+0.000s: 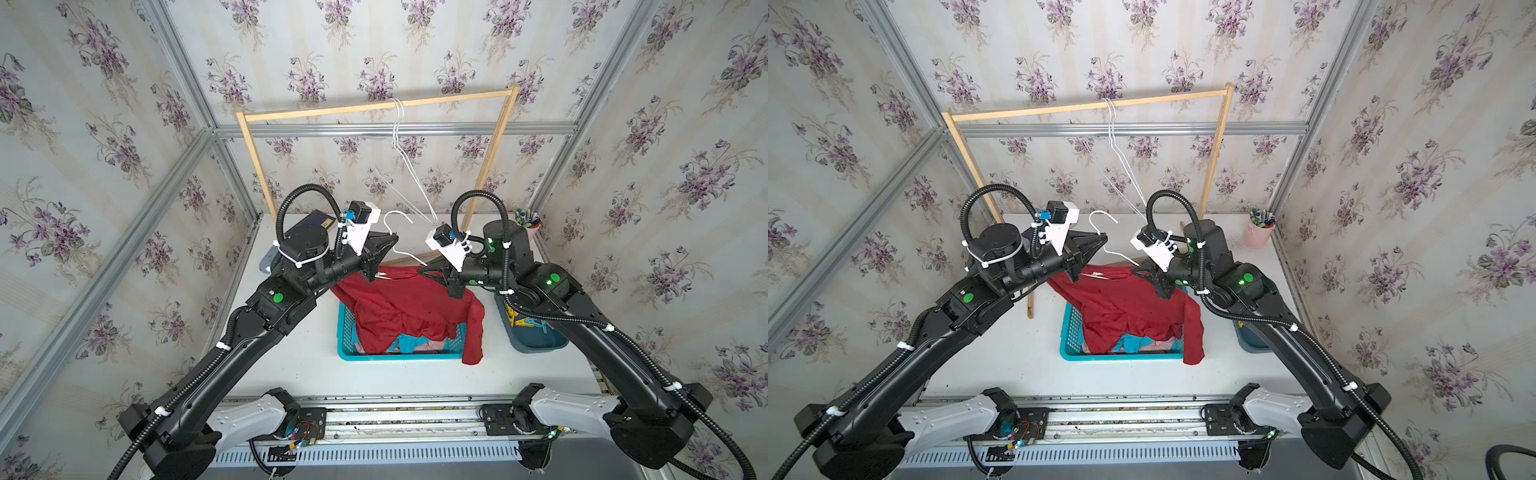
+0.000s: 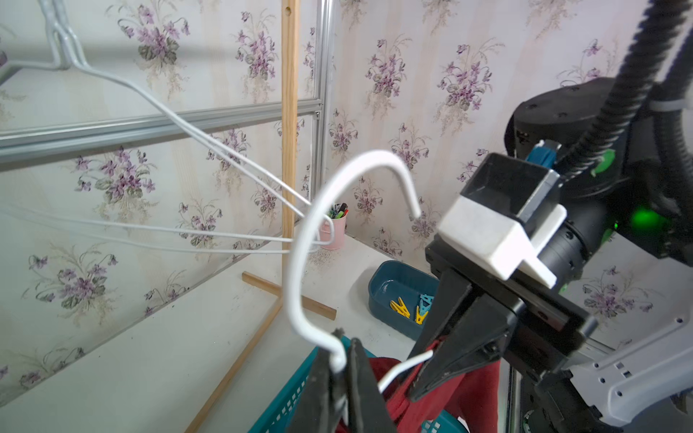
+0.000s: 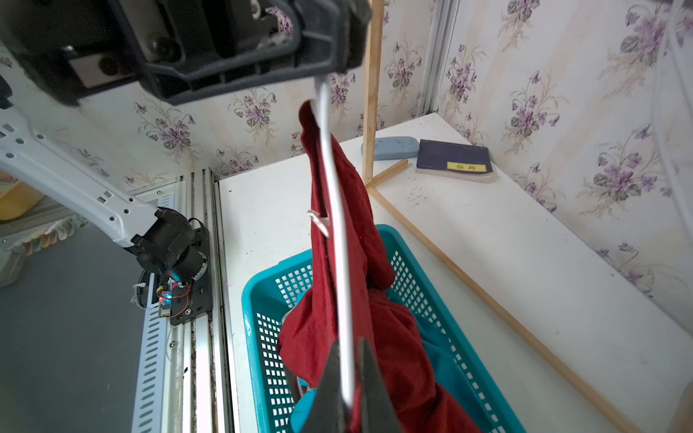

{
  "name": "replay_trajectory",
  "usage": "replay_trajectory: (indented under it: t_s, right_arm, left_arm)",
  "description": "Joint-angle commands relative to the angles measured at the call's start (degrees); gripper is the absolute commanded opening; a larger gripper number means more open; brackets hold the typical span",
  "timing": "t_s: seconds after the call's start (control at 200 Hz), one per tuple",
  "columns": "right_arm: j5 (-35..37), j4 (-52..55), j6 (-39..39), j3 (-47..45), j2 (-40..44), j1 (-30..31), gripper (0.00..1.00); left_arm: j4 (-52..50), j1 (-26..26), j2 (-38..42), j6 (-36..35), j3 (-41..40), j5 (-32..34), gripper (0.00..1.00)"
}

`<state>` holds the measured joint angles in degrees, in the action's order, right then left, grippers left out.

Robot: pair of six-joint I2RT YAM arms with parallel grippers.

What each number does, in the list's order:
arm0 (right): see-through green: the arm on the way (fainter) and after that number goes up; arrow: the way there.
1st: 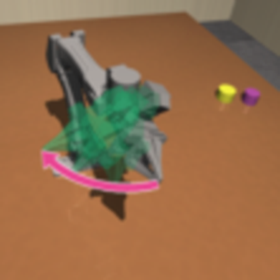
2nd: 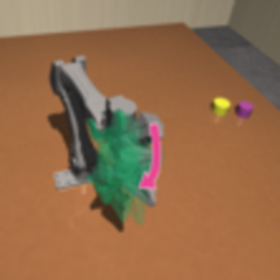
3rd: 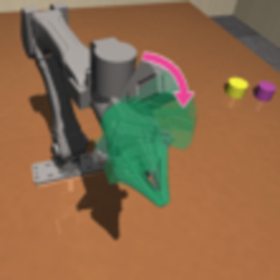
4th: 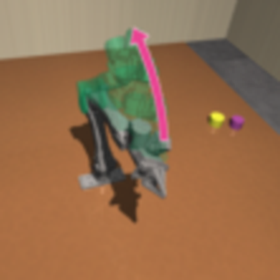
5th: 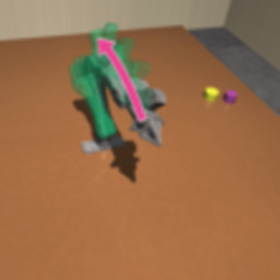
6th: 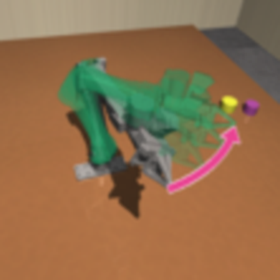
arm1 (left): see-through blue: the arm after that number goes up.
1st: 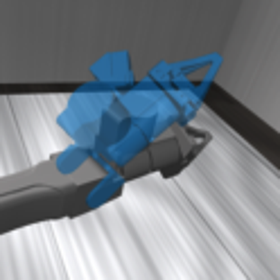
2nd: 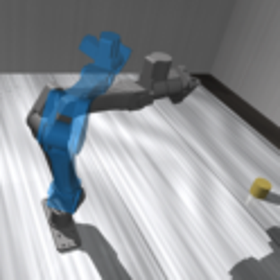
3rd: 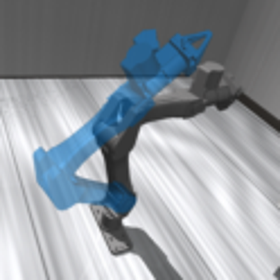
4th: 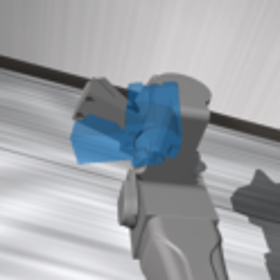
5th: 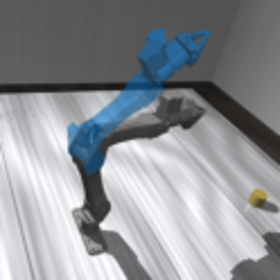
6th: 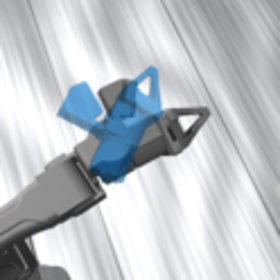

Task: Remove the clothespins securing t-shirts to the hanger
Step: Pick up the hanger from the basket, then remove the T-shirt from the hanger.

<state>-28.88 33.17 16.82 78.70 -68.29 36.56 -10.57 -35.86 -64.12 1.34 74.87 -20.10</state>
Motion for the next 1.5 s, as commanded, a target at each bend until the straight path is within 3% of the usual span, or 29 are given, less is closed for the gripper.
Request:
replay_trajectory:
  t_s: [0.0,0.05,0.125,0.185,0.42,0.505,0.574,0.684,0.744,0.789,0.834,0.929,0.949,0.954,0.969,1.029,1.064,1.124,1.219,1.339,1.494]
  right_arm:
    - [0.03,3.20,7.57,2.45,-0.73,-0.17,0.00]
    - [-0.66,4.99,9.49,3.69,-1.43,-0.14,0.00]
    - [-2.16,7.22,11.26,5.61,-2.67,-0.17,0.00]
    - [-3.99,7.61,11.65,6.33,-3.60,-0.12,0.00]
    - [-9.80,7.98,11.66,8.85,-7.30,-0.17,0.00]
    - [-10.54,7.97,11.85,9.69,-8.11,-0.16,0.00]
    - [-11.24,7.89,11.84,10.22,-8.50,-0.17,0.00]
    - [-12.74,8.37,11.88,10.98,-9.34,-0.14,0.00]
    - [-13.29,9.12,12.17,11.43,-10.13,-0.07,0.00]
    - [-13.16,9.37,12.19,11.65,-10.58,-0.08,0.00]
    - [-12.96,9.17,12.03,11.89,-10.72,-0.06,0.00]
    - [-10.56,7.06,10.05,12.20,-10.40,-0.08,0.00]
    - [-9.43,6.28,9.24,12.18,-10.15,-0.08,0.06]
    - [-9.17,6.07,9.04,12.18,-10.08,-0.08,0.12]
    - [-8.16,5.41,8.45,12.12,-9.77,-0.08,0.17]
    - [-4.24,3.06,6.61,11.46,-8.23,-0.07,0.54]
    - [-1.72,1.96,5.78,10.74,-6.93,-0.08,0.64]
    - [2.72,0.43,4.53,8.70,-4.08,-0.08,0.74]
    - [9.31,-1.23,3.72,3.23,1.40,-0.17,0.85]
    - [17.22,-0.79,2.08,-1.12,5.96,-0.55,0.88]
    - [18.34,2.35,2.13,-1.12,6.15,-0.72,0.88]
  left_arm:
    - [-10.01,1.35,-0.42,-11.38,2.49,-8.91,0.71]
    - [-13.82,5.36,-1.19,-11.60,3.67,-12.75,0.77]
    - [-13.02,14.15,-2.55,-6.89,3.52,-29.33,0.78]
    - [-12.81,16.72,-3.63,-6.60,3.49,-36.23,0.78]
    - [-12.99,17.14,-3.06,-11.25,1.65,-39.13,0.76]
    - [-12.99,17.16,-4.31,-10.13,2.33,-41.19,0.65]
    - [-12.99,17.14,-5.25,-9.22,2.69,-41.26,0.44]
    - [-12.90,16.83,-6.44,-8.57,2.82,-41.50,0.39]
    - [-12.58,16.61,-6.71,-8.06,3.00,-41.52,0.31]
    - [-12.33,16.57,-6.58,-7.66,3.08,-41.25,0.19]
    - [-12.20,16.61,-6.38,-7.03,3.24,-40.66,0.00]
    - [-12.20,16.82,-5.28,-5.69,3.73,-39.79,0.00]
    - [-12.20,16.92,-5.04,-5.25,3.86,-39.36,0.00]
    - [-12.20,16.94,-4.96,-5.19,3.92,-39.29,0.00]
    - [-12.20,17.07,-4.70,-4.92,4.04,-38.96,0.00]
    - [-12.20,17.77,-3.36,-4.05,4.39,-36.44,0.00]
    - [-12.15,18.11,-2.53,-3.85,4.54,-34.87,0.00]
    - [-11.94,18.85,-1.27,-3.83,4.99,-33.76,0.00]
    - [-11.93,19.63,-0.59,-3.60,6.35,-33.96,0.00]
    - [-11.93,20.77,-1.05,-1.95,8.11,-34.30,0.00]
    - [-11.93,22.03,-0.87,-1.47,9.59,-35.71,0.00]
